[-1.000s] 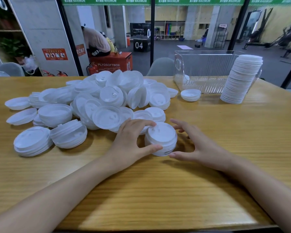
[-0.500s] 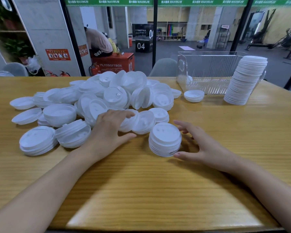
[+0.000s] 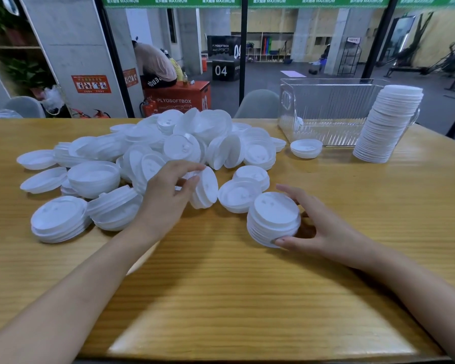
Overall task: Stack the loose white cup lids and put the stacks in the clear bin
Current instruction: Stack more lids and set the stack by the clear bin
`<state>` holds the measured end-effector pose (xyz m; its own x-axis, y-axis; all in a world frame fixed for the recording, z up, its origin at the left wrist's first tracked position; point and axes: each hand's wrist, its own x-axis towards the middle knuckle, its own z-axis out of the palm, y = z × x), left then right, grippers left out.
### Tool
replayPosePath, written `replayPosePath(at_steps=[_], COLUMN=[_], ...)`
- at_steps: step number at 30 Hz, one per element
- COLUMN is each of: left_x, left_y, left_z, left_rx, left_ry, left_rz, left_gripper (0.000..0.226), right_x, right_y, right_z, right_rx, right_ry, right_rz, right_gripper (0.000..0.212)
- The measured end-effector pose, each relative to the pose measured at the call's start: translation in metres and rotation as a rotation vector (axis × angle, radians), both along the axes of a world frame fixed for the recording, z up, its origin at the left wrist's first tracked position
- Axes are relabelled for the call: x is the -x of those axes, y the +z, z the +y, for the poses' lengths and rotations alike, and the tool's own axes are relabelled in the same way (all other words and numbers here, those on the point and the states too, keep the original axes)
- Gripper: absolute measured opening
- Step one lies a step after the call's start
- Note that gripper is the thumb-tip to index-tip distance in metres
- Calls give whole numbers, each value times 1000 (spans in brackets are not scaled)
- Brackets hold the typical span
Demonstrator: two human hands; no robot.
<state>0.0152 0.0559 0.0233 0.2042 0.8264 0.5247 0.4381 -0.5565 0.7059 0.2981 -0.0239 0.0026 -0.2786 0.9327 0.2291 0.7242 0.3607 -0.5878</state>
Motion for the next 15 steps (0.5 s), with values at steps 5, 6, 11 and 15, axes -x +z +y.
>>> replayPosePath(at_steps=[5, 6, 11, 15], left_x=[4, 4, 5, 3], left_y=[-3, -2, 0, 2], left_z=[1, 0, 0, -3], left_rx=[-125, -160, -209, -112], left_ry=[76, 111, 186, 134], left_rz=[389, 431, 464, 407], left_gripper=[68, 71, 67, 60], right_x=[0, -1, -1, 3], right_y=[0, 0, -2, -2], right_z=[-1, -1, -2, -3], right_rx=[-16, -16, 0, -1], right_ry=[20, 23, 55, 80], right_rz=[-12, -11, 9, 15], right_gripper=[78, 78, 80, 78])
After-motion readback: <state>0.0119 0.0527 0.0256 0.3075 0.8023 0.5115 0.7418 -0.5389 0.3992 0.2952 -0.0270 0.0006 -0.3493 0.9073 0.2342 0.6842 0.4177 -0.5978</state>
